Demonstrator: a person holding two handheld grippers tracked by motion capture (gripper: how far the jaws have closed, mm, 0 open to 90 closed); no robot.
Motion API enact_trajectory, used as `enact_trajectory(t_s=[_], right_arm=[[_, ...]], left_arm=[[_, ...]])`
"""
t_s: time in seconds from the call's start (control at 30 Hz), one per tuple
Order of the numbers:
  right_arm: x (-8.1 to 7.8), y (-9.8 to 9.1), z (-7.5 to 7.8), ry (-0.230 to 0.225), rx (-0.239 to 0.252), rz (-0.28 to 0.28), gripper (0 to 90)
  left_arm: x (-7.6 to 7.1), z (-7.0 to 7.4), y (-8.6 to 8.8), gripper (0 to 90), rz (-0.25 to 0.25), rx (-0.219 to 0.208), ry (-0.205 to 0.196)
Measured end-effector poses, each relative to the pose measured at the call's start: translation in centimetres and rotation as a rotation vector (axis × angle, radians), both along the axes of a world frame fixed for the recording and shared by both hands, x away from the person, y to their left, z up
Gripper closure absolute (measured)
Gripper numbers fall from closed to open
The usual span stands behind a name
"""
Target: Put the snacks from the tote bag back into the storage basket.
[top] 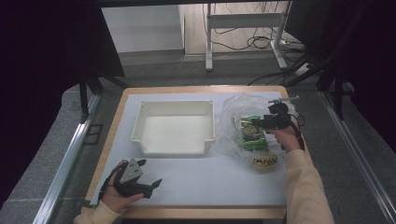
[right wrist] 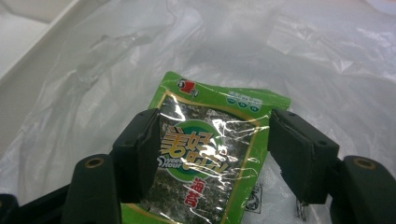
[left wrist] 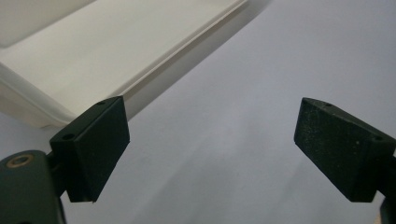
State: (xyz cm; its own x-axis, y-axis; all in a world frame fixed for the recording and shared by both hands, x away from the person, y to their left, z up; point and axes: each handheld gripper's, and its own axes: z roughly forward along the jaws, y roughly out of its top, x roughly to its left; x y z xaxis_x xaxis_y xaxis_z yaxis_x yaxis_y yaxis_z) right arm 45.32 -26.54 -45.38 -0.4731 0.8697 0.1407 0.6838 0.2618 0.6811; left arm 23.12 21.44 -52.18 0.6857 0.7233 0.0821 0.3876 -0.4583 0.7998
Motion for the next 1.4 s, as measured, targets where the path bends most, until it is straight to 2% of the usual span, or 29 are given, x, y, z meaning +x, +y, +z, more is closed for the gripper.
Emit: enact_trajectory(t_s=[0.13,0.53,0.9,1.17,1.33,1.4], right_arm=[[0.5,-0.1,-0.6,0.030,-0.015,-0.012,36.4],[1.2,-0.7,-1.8,0.081,-0.038,-0.033,38.7],[1.5,-1.4,-3.1,0.131,-0.039,-0.049,42.9],[1.7,-1.6,-3.6,0.169,-0.029,-0.049,50.6],[1.9,-1.2,-3.8,0.195,-0.049,-0.055,54.3],[2.0,-1.2,-3.9,0.207,-0.038,-0.056,57.6]], left_arm=[[0.0,0.0,0.0,10.2,0.001,-0.001,-0.002],[0.0,0.0,0.1,10.2,0.003,-0.003,-0.003],[0.0,0.0,0.2,10.2,0.002,-0.003,-0.002],[0.0,0.0,0.1,10.2,0.002,-0.003,-0.001],[0.1,0.0,0.1,10.2,0.002,-0.003,0.000],[0.1,0.0,0.2,10.2,0.001,-0.003,0.001]])
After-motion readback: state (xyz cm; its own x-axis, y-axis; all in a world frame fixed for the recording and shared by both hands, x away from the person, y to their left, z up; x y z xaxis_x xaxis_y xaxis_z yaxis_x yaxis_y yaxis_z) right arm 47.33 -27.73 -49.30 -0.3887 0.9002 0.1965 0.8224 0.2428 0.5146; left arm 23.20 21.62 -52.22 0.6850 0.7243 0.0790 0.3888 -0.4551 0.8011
